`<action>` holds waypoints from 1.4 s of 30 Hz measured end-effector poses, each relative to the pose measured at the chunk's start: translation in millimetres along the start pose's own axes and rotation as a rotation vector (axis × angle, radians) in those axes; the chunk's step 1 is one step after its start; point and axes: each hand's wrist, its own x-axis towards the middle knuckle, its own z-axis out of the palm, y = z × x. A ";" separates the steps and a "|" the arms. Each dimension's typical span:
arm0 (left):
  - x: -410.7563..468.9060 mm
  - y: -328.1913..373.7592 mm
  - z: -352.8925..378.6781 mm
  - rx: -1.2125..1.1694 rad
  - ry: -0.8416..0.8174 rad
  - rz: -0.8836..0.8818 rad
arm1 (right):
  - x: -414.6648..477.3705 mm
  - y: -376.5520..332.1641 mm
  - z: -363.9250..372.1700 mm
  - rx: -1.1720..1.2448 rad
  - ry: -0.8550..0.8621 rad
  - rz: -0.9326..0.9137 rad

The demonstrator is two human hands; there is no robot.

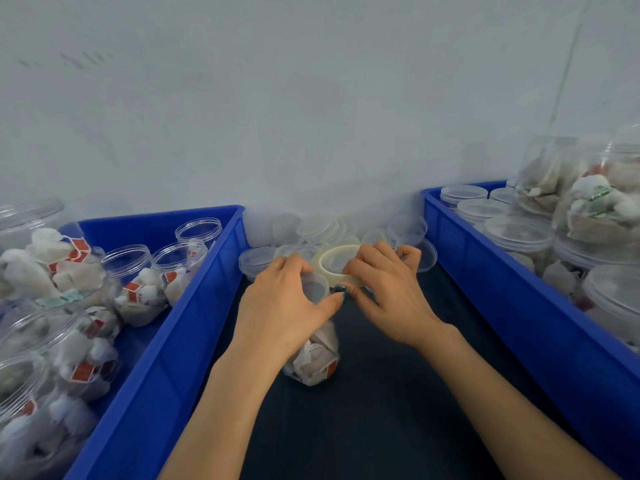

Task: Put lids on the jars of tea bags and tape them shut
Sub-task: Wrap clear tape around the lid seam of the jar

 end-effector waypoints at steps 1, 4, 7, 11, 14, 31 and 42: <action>0.4 -0.8 0.1 -0.014 -0.001 -0.005 | -0.3 -1.8 1.5 -0.007 -0.003 0.009; 1.1 -5.0 0.5 -0.085 -0.006 -0.028 | 2.0 -6.0 4.5 -0.008 -0.009 0.037; -2.4 -7.4 2.8 -0.097 0.050 -0.046 | 4.6 -11.7 8.7 -0.015 -0.035 0.076; -7.4 -2.9 8.5 -0.025 0.146 -0.037 | 6.9 -22.4 18.8 -0.036 -0.080 0.171; -6.7 1.5 10.0 -0.007 0.166 -0.038 | 6.6 -28.7 23.6 -0.064 -0.107 0.238; -3.8 12.0 17.0 0.052 0.186 0.014 | 6.8 -36.0 25.2 -0.324 -0.068 0.360; -23.0 22.3 13.1 -0.021 0.109 0.056 | 16.9 16.8 17.3 -0.359 -0.121 0.337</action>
